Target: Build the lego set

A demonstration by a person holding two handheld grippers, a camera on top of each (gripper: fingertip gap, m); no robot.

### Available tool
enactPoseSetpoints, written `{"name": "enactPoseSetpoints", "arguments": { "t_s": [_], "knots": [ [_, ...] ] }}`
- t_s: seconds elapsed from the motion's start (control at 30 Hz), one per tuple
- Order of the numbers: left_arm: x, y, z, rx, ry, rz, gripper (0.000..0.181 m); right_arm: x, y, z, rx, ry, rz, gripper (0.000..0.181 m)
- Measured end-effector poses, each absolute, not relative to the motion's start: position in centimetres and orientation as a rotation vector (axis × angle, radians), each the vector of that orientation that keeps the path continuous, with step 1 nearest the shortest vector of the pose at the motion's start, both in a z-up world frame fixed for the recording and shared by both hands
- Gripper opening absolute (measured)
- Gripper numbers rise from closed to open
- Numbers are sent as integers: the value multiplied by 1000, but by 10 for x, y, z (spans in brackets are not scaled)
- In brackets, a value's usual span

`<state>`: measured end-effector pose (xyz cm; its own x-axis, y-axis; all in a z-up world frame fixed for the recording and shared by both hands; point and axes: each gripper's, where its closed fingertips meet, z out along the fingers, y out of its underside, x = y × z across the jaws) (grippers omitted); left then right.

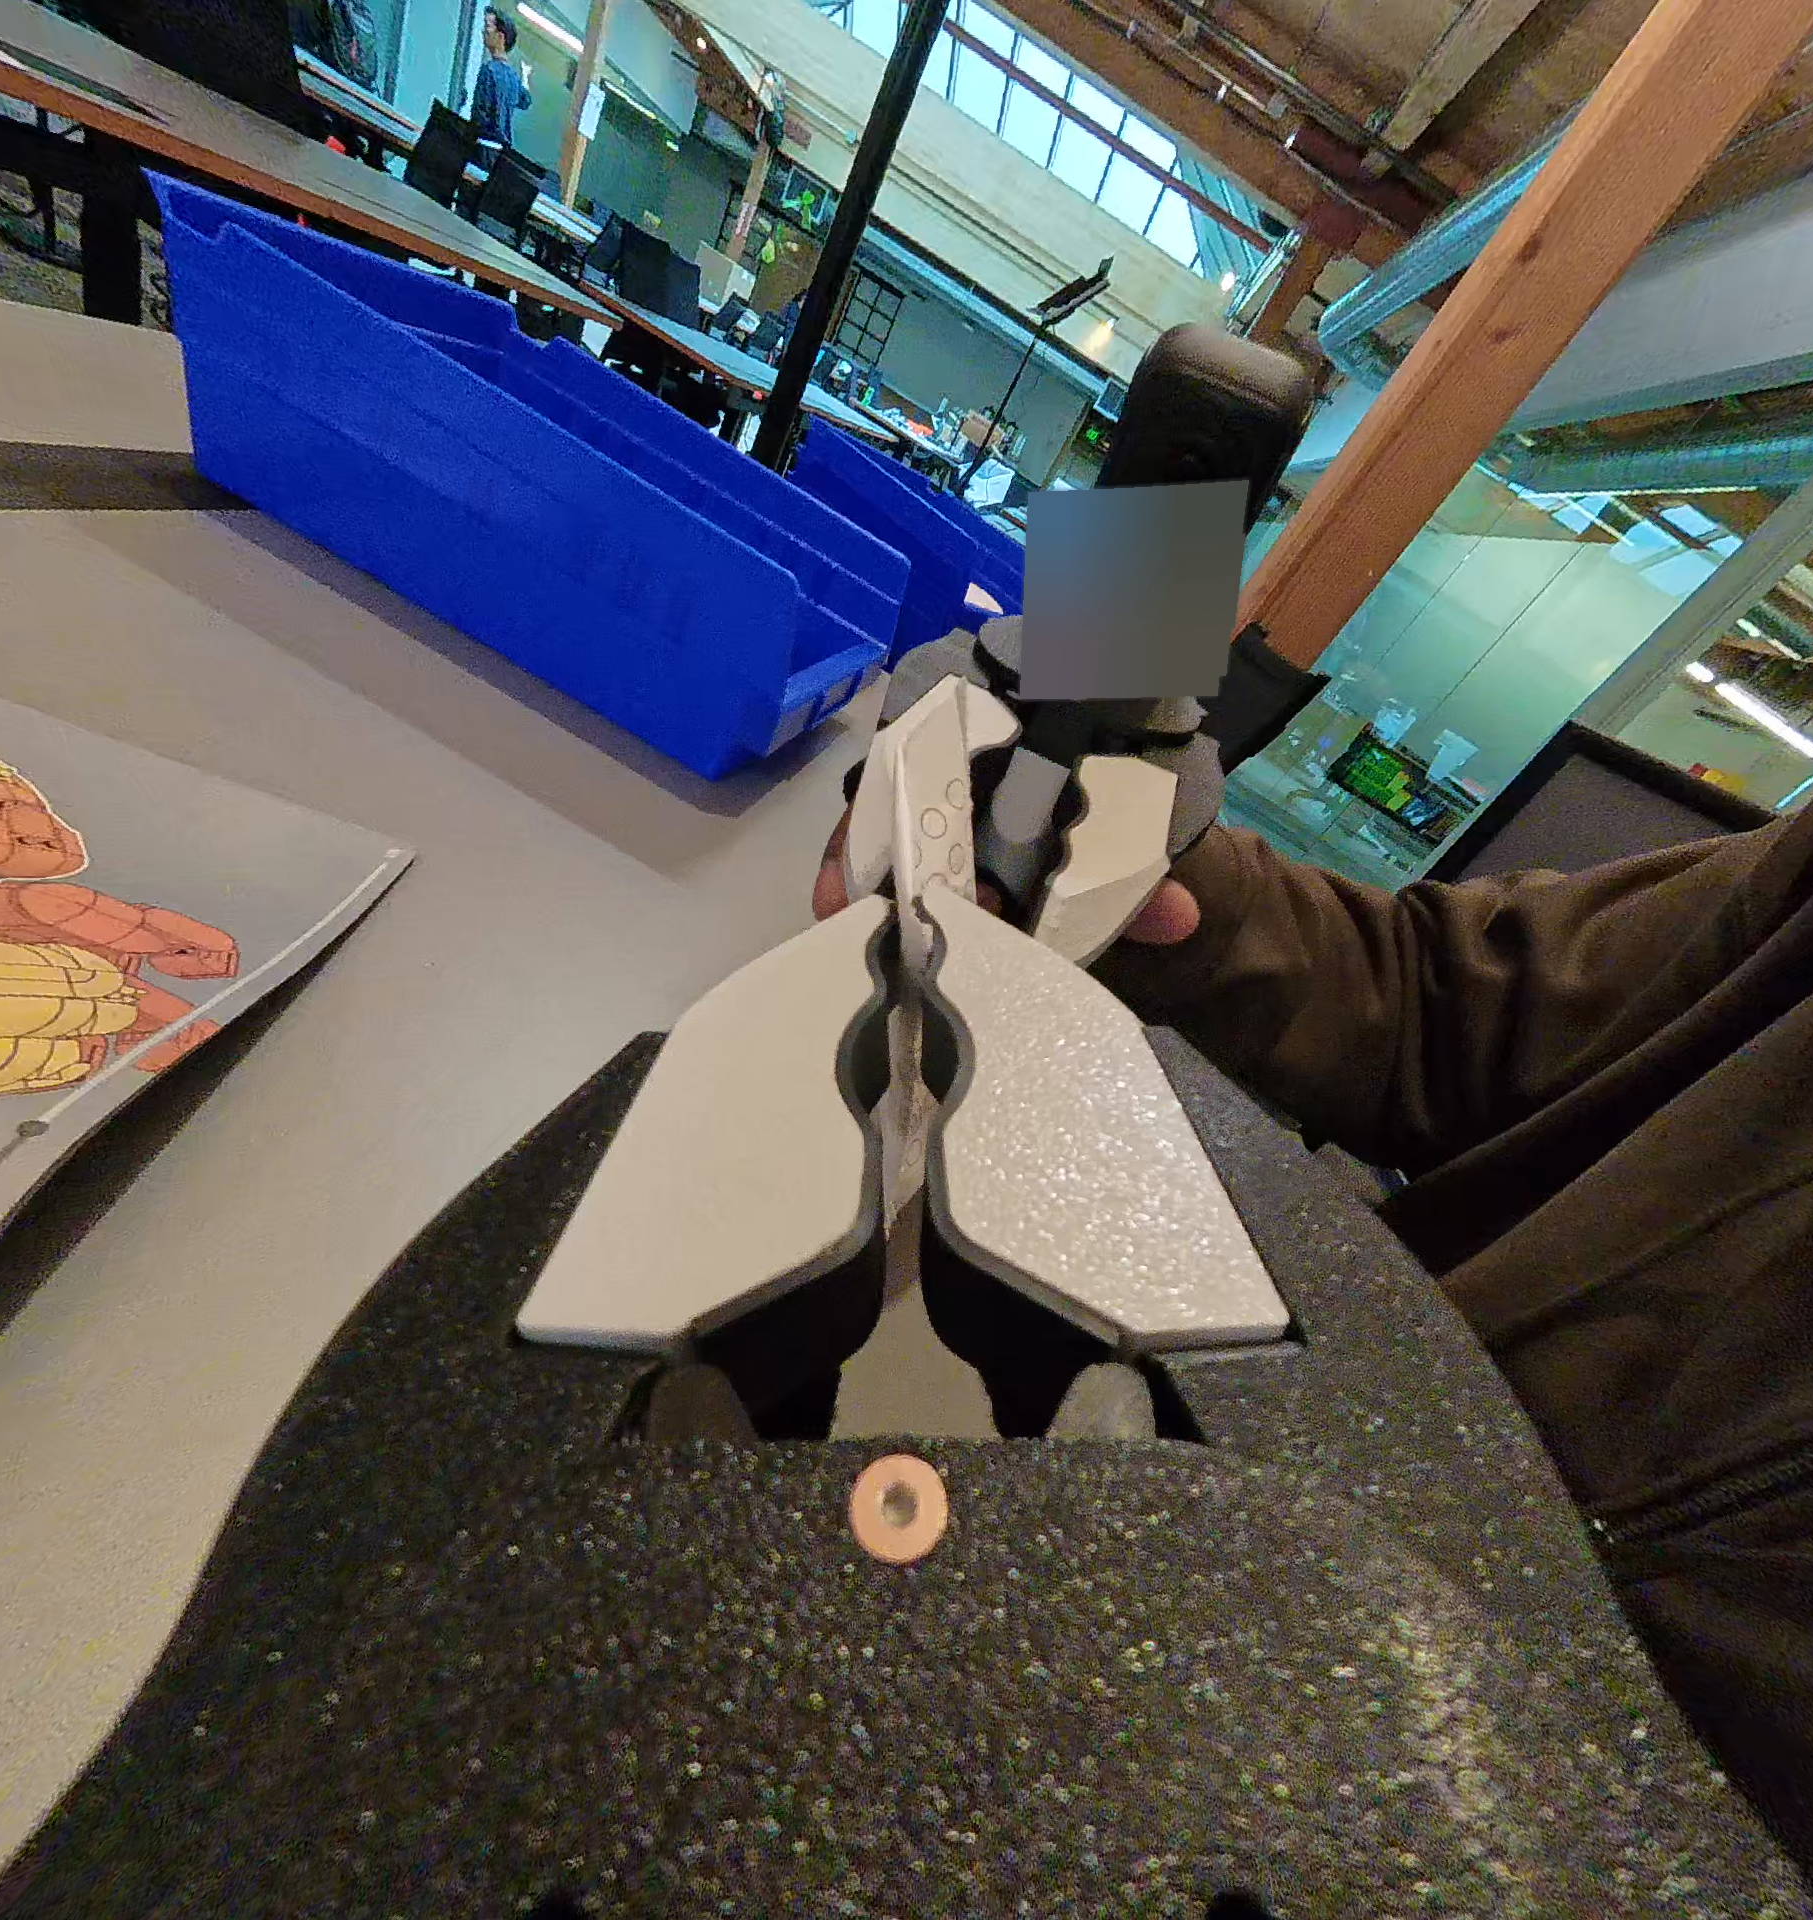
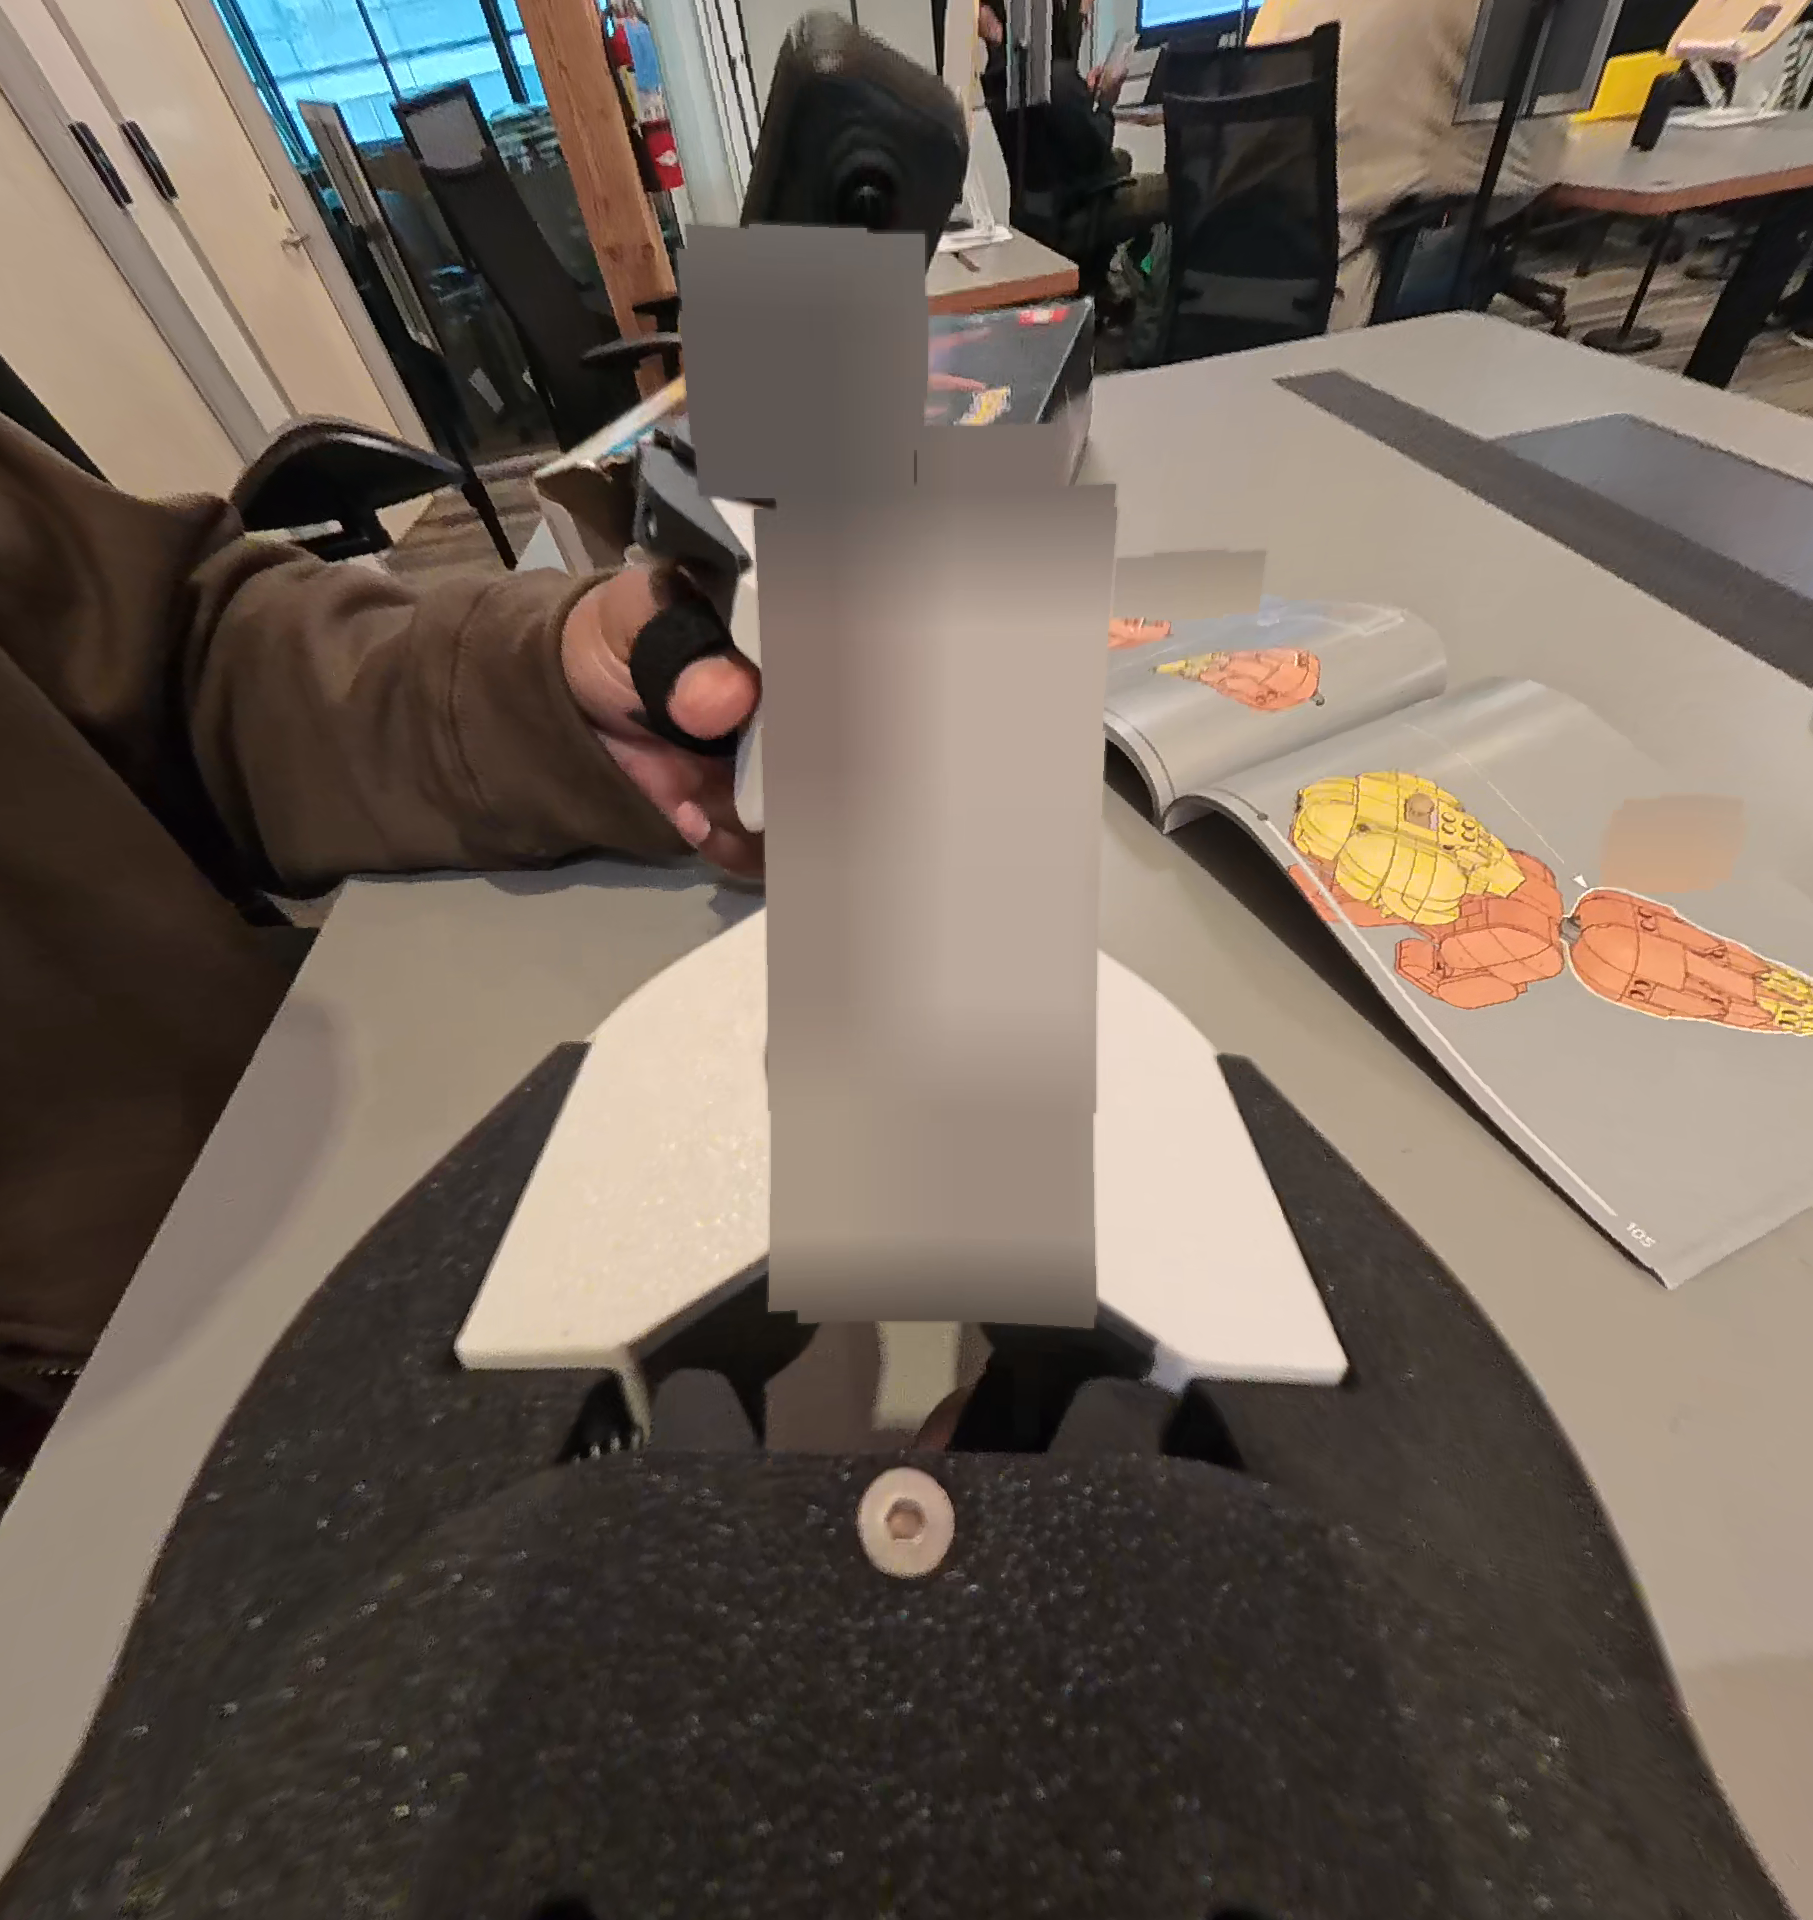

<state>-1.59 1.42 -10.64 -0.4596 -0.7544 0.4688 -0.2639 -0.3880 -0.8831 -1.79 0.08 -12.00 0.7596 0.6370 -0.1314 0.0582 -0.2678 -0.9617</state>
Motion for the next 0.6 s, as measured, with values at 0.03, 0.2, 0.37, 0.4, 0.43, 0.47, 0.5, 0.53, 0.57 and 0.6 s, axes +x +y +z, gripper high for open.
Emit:
{"name": "enactPoseSetpoints", "arguments": {
  "t_s": [0.03,0.2,0.37,0.4,0.43,0.47,0.5,0.53,0.57,0.6],
  "knots": [
    [-16,14,-108,-1372,1496,-1883,1,-18,1,-117,-1766,-536,617,33],
    [-18,-1,-119,-1326,1657,-1774,0,-17,3,-117,-1765,-503,617,29],
    [-16,1,-122,-1340,1635,-1756,6,-14,5,-118,-1776,-486,617,1],
    [-16,2,-122,-1346,1631,-1760,8,-14,5,-119,-1778,-481,619,1],
    [-15,2,-123,-1351,1631,-1763,8,-14,5,-119,-1780,-479,623,1],
    [-15,2,-123,-1355,1630,-1767,8,-14,5,-119,-1779,-478,627,0],
    [-15,2,-123,-1356,1628,-1773,8,-14,5,-119,-1779,-477,629,0],
    [-15,3,-123,-1355,1627,-1775,7,-14,5,-119,-1777,-478,632,0],
    [-15,3,-123,-1352,1626,-1774,5,-15,5,-118,-1775,-478,633,0],
    [-15,3,-123,-1350,1630,-1773,4,-15,5,-118,-1776,-479,634,0]
  ]
}}
